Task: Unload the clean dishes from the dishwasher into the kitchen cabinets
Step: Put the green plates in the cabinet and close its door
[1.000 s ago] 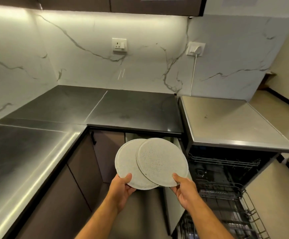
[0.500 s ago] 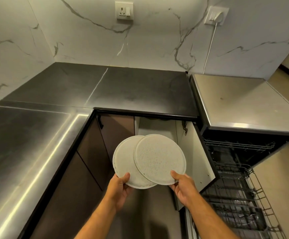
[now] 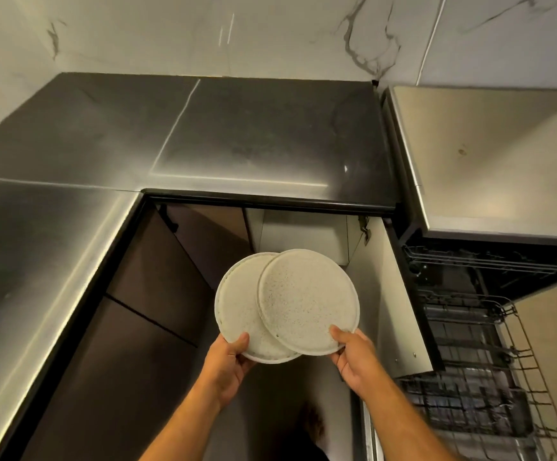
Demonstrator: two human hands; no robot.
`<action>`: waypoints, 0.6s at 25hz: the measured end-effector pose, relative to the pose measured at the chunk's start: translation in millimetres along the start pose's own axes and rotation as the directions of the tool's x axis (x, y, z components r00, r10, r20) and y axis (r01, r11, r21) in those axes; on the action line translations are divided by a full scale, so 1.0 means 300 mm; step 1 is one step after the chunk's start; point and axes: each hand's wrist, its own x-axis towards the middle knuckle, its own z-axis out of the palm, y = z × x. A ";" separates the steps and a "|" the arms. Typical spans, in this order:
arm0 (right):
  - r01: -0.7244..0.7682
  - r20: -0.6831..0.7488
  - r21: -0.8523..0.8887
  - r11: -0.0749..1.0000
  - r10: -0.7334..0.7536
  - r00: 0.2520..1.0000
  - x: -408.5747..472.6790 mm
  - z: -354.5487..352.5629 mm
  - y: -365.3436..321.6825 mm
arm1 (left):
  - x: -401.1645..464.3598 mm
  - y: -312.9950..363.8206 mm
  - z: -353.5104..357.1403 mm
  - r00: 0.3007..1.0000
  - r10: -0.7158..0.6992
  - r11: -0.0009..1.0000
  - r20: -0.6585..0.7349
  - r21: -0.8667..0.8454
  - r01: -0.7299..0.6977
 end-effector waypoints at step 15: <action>-0.012 -0.132 0.020 1.000 0.015 0.991 0.619 -0.013 0.107 | 0.592 -0.141 0.047 0.997 -0.069 0.998 -0.031 -0.011 0.069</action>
